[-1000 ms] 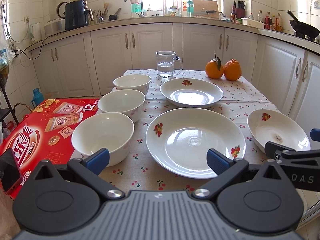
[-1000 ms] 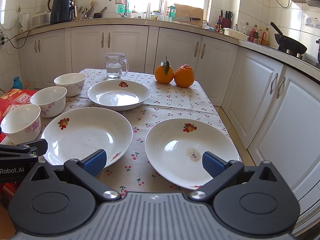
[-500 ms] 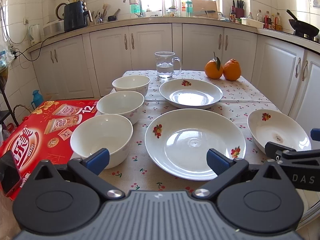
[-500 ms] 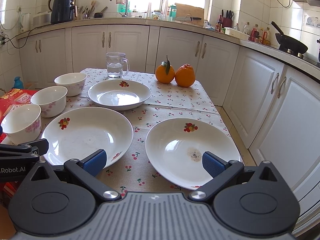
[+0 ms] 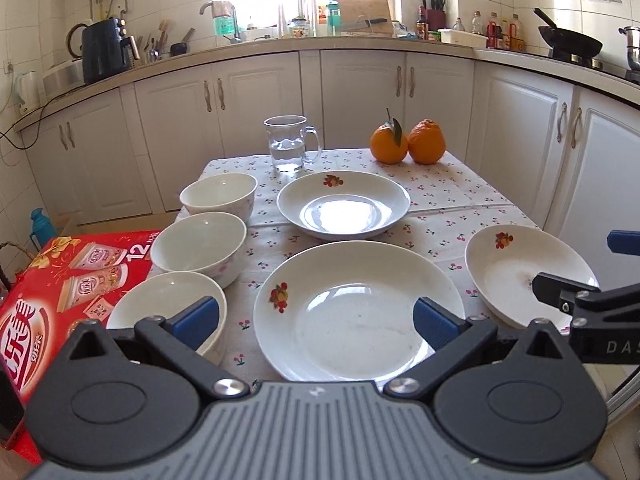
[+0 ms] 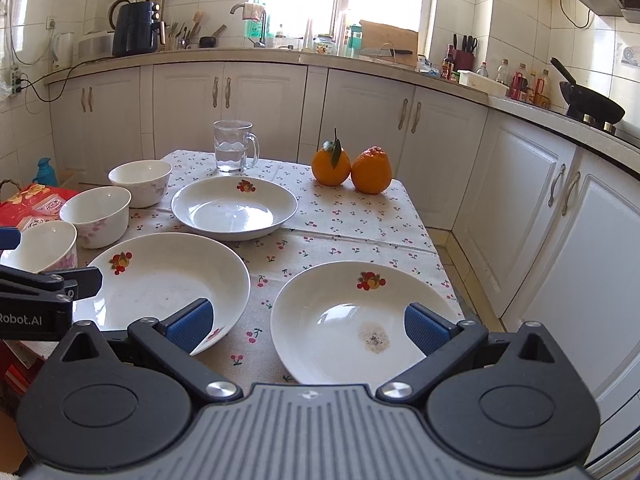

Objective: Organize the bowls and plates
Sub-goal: 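Move the left gripper to the rim of the stained white plate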

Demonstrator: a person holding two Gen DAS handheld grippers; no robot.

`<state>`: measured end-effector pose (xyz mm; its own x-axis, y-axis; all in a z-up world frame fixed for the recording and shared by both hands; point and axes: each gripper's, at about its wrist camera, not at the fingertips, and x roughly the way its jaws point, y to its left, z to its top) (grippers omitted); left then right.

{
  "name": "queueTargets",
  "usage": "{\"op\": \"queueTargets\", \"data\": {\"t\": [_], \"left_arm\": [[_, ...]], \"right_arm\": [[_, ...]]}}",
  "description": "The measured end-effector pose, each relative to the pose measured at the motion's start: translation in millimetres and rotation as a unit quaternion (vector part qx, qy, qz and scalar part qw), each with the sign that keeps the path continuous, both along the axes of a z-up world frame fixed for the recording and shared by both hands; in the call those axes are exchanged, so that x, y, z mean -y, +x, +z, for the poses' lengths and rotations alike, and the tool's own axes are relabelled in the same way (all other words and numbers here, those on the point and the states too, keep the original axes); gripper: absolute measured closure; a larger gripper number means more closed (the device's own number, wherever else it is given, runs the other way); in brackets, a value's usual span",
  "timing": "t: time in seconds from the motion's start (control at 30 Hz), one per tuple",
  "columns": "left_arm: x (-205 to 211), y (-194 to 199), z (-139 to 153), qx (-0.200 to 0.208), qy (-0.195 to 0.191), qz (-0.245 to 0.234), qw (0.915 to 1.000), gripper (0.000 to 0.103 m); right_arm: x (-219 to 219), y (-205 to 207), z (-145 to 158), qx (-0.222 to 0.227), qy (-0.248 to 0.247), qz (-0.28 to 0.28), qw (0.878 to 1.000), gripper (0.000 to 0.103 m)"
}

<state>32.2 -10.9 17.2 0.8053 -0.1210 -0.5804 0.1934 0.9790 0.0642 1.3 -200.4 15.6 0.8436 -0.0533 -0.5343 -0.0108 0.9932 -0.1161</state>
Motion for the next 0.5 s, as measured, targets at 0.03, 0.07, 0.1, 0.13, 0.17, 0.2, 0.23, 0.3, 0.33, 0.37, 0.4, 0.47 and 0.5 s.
{"op": "queueTargets", "data": {"t": [0.03,0.07,0.1,0.13,0.17,0.2,0.23,0.3,0.33,0.37,0.4,0.47,0.5], "left_arm": [[2,3,0,-0.002,0.002,-0.003,1.0000,0.001],[4,6,-1,-0.004,0.002,-0.003,1.0000,0.000],[6,9,-1,-0.008,0.002,-0.005,1.0000,0.000],[8,12,-2,-0.011,0.001,-0.012,0.9999,0.000],[11,14,-3,-0.013,0.002,-0.021,0.9997,0.000],[14,16,-4,-0.014,0.003,-0.030,0.9995,0.000],[17,18,-4,-0.013,0.003,-0.037,0.9992,0.001],[22,21,-5,-0.012,-0.001,-0.057,0.9983,0.000],[26,24,-5,-0.013,-0.003,-0.069,0.9975,0.000],[29,27,-5,-0.014,-0.003,-0.077,0.9969,0.000],[34,31,-5,-0.015,-0.003,-0.087,0.9961,0.000],[44,38,-4,-0.017,-0.001,-0.100,0.9948,0.000],[48,42,-5,-0.020,0.000,-0.108,0.9939,0.000]], "right_arm": [[6,0,1,0.003,-0.002,0.006,1.000,0.000],[11,0,1,0.005,-0.003,0.012,1.000,0.000],[17,0,1,0.005,-0.004,0.017,1.000,0.000],[23,0,1,0.004,-0.004,0.020,1.000,0.000],[29,1,-1,0.002,-0.004,0.022,1.000,0.000],[36,0,-3,-0.001,-0.002,0.022,1.000,0.000],[42,0,-5,-0.005,0.000,0.021,1.000,0.000],[54,-1,-12,-0.015,0.007,0.019,1.000,0.000],[60,-2,-15,-0.020,0.009,0.021,1.000,0.000],[65,-4,-19,-0.024,0.012,0.023,0.999,0.000],[70,-5,-22,-0.028,0.014,0.026,0.999,0.000],[80,-7,-30,-0.040,0.019,0.028,0.999,0.000],[84,-8,-33,-0.045,0.023,0.032,0.998,0.000]]}}
